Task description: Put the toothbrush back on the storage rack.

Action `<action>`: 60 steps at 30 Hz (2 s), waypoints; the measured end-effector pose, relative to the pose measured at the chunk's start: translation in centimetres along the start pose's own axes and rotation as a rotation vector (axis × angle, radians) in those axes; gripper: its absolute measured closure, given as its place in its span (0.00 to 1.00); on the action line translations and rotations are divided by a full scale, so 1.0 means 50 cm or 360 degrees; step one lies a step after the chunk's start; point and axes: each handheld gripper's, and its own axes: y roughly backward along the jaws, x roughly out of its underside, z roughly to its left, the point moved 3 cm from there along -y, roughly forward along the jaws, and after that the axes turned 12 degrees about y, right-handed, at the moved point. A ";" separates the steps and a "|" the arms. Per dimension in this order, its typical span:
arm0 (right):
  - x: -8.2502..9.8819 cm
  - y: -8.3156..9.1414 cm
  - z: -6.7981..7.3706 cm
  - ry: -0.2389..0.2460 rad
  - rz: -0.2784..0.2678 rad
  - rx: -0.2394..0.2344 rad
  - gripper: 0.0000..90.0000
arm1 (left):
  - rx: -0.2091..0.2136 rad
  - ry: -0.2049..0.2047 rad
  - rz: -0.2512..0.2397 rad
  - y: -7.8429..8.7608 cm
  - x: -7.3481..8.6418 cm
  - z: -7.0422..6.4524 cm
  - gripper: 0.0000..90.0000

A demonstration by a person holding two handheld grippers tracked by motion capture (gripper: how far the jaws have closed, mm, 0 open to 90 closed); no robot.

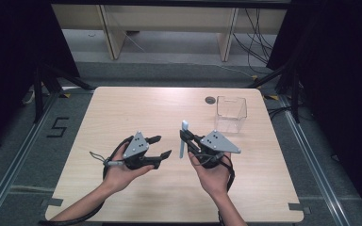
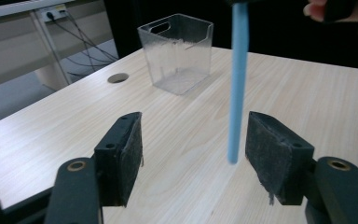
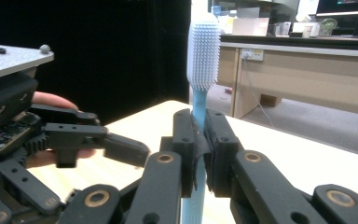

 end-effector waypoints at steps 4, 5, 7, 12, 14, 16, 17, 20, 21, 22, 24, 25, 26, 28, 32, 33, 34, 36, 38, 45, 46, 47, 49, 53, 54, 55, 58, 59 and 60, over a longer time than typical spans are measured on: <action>0.001 0.005 -0.007 -0.0003 0.0015 0.0017 0.94 | -0.0043 0.0037 -0.0001 0.025 0.012 0.023 0.37; 0.001 0.005 -0.007 -0.0003 0.0015 0.0017 0.94 | -0.0049 0.0047 -0.0009 0.029 0.014 0.027 0.37; 0.001 0.007 -0.011 0.0010 0.0000 0.0028 0.94 | -0.0074 0.0069 -0.0032 0.042 0.018 0.041 0.36; 0.001 0.010 -0.015 -0.0005 0.0007 0.0021 0.94 | -0.0135 0.0112 -0.0074 0.073 0.032 0.070 0.35; 0.001 0.013 -0.018 0.0019 0.0020 0.0046 0.94 | -0.0147 0.0118 -0.0073 0.078 0.036 0.074 0.35; 0.001 0.013 -0.016 -0.0005 0.0013 0.0027 0.94 | -0.0163 0.0123 -0.0077 0.085 0.044 0.081 0.35; 0.001 0.015 -0.017 -0.0012 0.0031 0.0037 0.94 | -0.0162 0.0143 -0.0090 0.090 0.053 0.086 0.35; 0.001 0.014 -0.020 0.0007 0.0008 0.0038 0.94 | -0.0195 0.0165 -0.0066 0.100 0.068 0.093 0.35; 0.001 0.014 -0.020 0.0007 0.0008 0.0038 0.94 | -0.0195 0.0165 -0.0066 0.100 0.068 0.093 0.35; 0.001 0.015 -0.023 0.0029 0.0014 0.0061 0.94 | -0.0194 0.0181 -0.0059 0.102 0.074 0.095 0.35; 0.002 0.019 -0.020 -0.0032 0.0046 0.0048 0.94 | -0.0189 0.0215 -0.0065 0.105 0.088 0.099 0.35; 0.002 0.019 -0.026 0.0014 0.0033 0.0071 0.94 | -0.0199 0.0224 -0.0055 0.107 0.093 0.099 0.35; 0.001 0.020 -0.025 0.0004 0.0037 0.0066 0.94 | -0.0201 0.0229 -0.0051 0.108 0.098 0.100 0.35; 0.001 0.020 -0.025 -0.0006 0.0037 0.0056 0.94 | -0.0192 0.0237 -0.0065 0.107 0.104 0.102 0.34; 0.001 0.024 -0.030 -0.0017 0.0052 0.0074 0.94 | -0.0229 0.0259 -0.0052 0.113 0.123 0.107 0.34; 0.001 0.024 -0.035 0.0022 0.0036 0.0085 0.94 | -0.0224 0.0263 -0.0073 0.113 0.127 0.109 0.34; 0.001 0.024 -0.035 0.0022 0.0036 0.0085 0.94 | -0.0224 0.0263 -0.0073 0.113 0.127 0.109 0.34; 0.001 0.026 -0.035 -0.0003 0.0043 0.0081 0.94 | -0.0242 0.0266 -0.0073 0.116 0.133 0.111 0.34; 0.000 0.028 -0.040 0.0026 0.0048 0.0103 0.94 | -0.0235 0.0268 -0.0096 0.116 0.139 0.113 0.34; 0.001 0.032 -0.052 0.0024 0.0038 0.0140 0.94 | -0.0281 0.0270 -0.0129 0.119 0.163 0.120 0.32; 0.001 0.033 -0.052 0.0002 0.0040 0.0131 0.94 | -0.0269 0.0276 -0.0154 0.117 0.166 0.121 0.32; 0.001 0.034 -0.053 -0.0004 0.0052 0.0129 0.94 | -0.0269 0.0279 -0.0160 0.117 0.168 0.121 0.32; 0.001 0.035 -0.058 0.0020 0.0050 0.0148 0.94 | -0.0285 0.0251 -0.0155 0.118 0.174 0.123 0.31; 0.002 0.039 -0.062 0.0018 0.0064 0.0160 0.94 | -0.0286 0.0251 -0.0163 0.114 0.181 0.123 0.31; 0.002 0.037 -0.061 -0.0008 0.0050 0.0135 0.94 | -0.0304 0.0224 -0.0137 0.115 0.183 0.124 0.31; 0.003 0.041 -0.064 -0.0004 0.0062 0.0172 0.94 | -0.0293 0.0246 -0.0147 0.112 0.187 0.123 0.31; 0.003 0.041 -0.069 0.0006 0.0058 0.0166 0.94 | -0.0309 0.0216 -0.0150 0.114 0.185 0.124 0.30; 0.003 0.043 -0.068 -0.0015 0.0077 0.0168 0.94 | -0.0309 0.0216 -0.0150 0.114 0.185 0.124 0.30; 0.003 0.043 -0.074 0.0038 0.0055 0.0200 0.94 | -0.0315 0.0203 -0.0158 0.115 0.185 0.125 0.30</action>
